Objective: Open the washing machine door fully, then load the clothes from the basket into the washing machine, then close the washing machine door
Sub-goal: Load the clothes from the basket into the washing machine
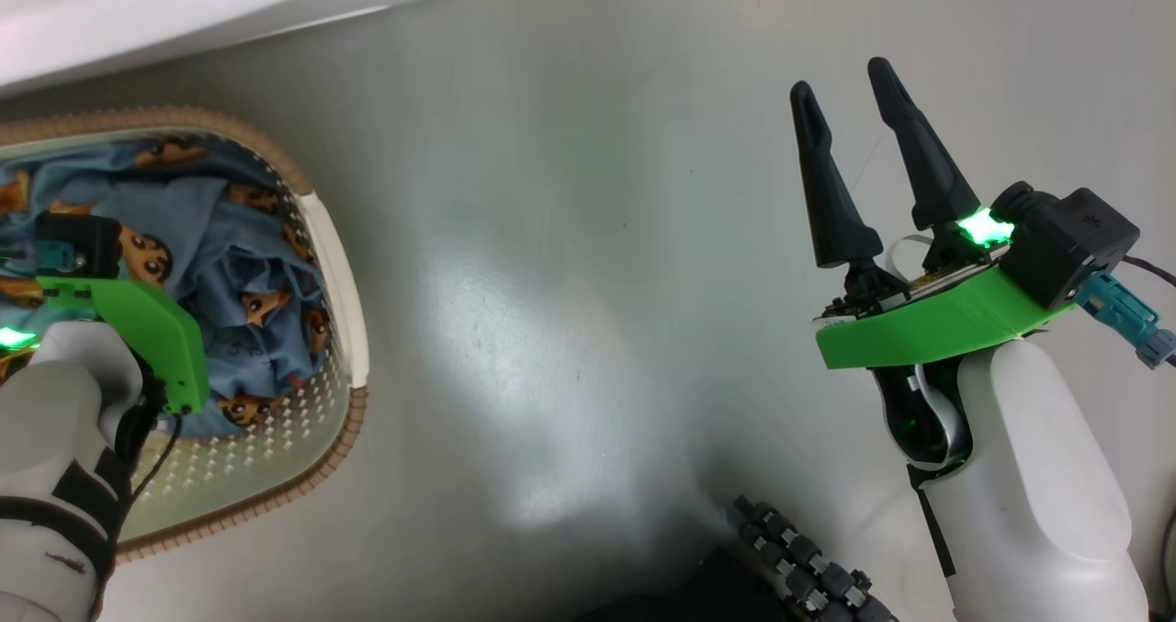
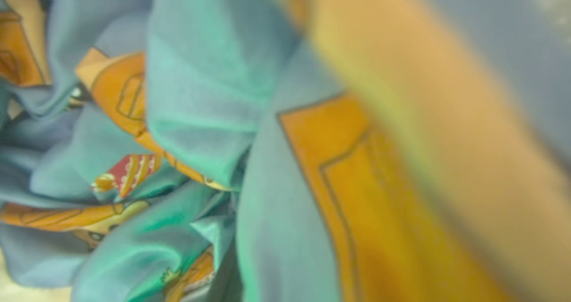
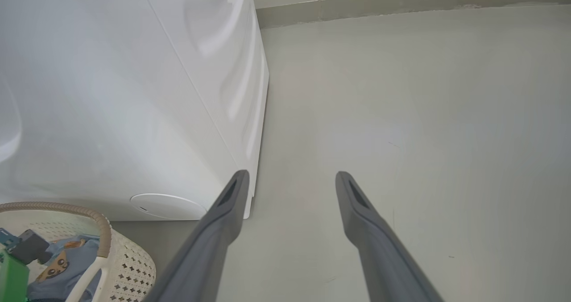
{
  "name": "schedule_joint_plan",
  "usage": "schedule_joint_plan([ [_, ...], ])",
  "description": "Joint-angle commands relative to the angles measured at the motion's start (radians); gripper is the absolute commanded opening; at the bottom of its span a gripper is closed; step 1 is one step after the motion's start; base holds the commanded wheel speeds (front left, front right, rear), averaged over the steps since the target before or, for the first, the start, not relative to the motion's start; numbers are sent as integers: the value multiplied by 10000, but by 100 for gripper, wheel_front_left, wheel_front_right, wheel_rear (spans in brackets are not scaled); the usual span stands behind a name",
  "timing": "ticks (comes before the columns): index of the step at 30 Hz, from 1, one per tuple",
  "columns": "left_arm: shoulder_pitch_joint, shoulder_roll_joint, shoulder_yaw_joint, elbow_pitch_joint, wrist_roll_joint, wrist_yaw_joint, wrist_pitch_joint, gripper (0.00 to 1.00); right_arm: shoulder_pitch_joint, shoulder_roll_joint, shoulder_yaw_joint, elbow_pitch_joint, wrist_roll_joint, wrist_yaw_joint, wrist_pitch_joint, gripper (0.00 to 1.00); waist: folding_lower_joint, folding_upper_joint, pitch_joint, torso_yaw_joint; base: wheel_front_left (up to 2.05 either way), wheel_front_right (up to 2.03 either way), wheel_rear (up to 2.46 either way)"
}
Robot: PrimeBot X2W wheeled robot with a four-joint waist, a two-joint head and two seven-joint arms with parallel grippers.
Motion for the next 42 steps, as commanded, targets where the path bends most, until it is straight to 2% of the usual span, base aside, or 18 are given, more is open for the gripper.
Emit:
schedule_joint_plan([
  [1, 76, 239, 214, 57, -196, 10, -172, 0, 232, 59, 128, -145, 21, 16, -48, 100, -1, -1, -140, 49, 0, 0, 0],
  [14, 828, -54, 86, -297, -752, -12, -990, 0, 253, 65, 95, 28, 39, 16, -48, 100, -1, -1, -1225, 584, 0, 0, 0],
  [30, 2488, 145, -288, -2273, -2047, -14, -1870, 0, 948, -229, -21, 496, 168, 16, -48, 100, -1, -1, -3770, 1341, 0, 0, 0],
  [37, 3200, 333, 640, -3590, -1615, -15, -1890, 0, 1302, -436, -150, 612, 218, 16, -48, 100, -1, -1, -4766, 1735, 0, 0, 0],
  [42, 3985, 222, 1680, -4546, -942, -15, -1892, 0, 1621, -572, -247, 739, 268, 16, -48, 100, -1, -1, -5562, 2038, 0, 0, 0],
])
